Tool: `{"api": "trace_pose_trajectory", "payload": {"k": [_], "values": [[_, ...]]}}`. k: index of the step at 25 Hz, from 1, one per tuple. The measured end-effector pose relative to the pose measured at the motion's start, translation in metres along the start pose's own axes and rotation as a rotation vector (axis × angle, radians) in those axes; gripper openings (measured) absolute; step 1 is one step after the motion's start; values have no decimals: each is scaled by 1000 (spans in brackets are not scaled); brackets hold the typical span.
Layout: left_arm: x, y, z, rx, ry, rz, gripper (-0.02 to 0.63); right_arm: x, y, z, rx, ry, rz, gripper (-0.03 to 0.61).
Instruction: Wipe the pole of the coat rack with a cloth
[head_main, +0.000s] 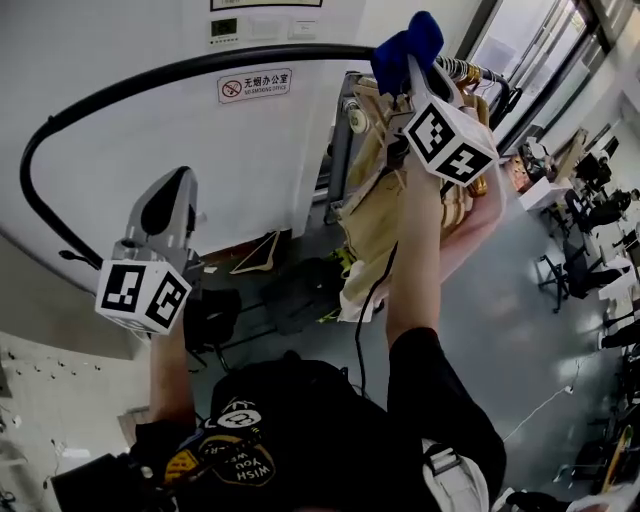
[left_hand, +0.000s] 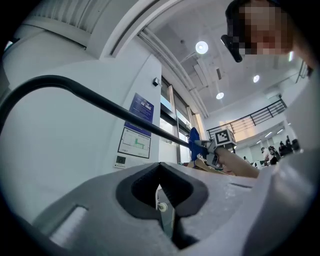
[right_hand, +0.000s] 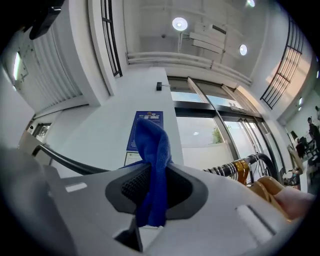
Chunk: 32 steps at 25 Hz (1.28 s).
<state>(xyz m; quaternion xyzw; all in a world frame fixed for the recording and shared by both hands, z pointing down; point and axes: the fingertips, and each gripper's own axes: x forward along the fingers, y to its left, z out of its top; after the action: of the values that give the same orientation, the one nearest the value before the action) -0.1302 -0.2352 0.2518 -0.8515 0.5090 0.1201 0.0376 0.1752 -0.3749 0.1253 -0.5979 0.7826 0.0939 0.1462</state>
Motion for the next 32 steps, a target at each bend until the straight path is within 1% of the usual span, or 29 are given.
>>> {"api": "trace_pose_trajectory", "payload": {"k": [2, 3, 5, 9, 16, 19, 22, 24, 27, 29, 32], "values": [[-1, 2, -1, 0, 1, 5, 0, 0, -2, -2, 11, 1, -15, 77], [-3, 4, -1, 0, 1, 11, 0, -1, 5, -3, 15, -1, -7, 75], [-7, 10, -1, 2, 0, 25, 0, 0, 35, -4, 2, -11, 50, 75], [-20, 21, 1, 3, -2, 63, 0, -2, 135, -2, -65, -38, 237, 75], [-63, 42, 7, 22, -14, 191, 0, -19, 350, -17, -115, -80, 630, 75], [-82, 52, 7, 42, -2, 228, 0, -25, 422, -24, -144, -76, 730, 75], [-99, 70, 13, 34, -16, 273, 0, -29, 473, -29, -144, -55, 809, 75], [-107, 78, 16, 31, -24, 296, 0, -30, 482, -31, -145, -51, 826, 75], [-108, 83, 17, 27, -28, 299, 0, -27, 465, -29, -119, -48, 814, 75], [-101, 82, 17, 23, -28, 276, 0, -24, 433, -23, -103, -54, 761, 75], [-83, 72, 14, 15, -22, 218, 0, -17, 358, -12, -77, -69, 636, 75]]}}
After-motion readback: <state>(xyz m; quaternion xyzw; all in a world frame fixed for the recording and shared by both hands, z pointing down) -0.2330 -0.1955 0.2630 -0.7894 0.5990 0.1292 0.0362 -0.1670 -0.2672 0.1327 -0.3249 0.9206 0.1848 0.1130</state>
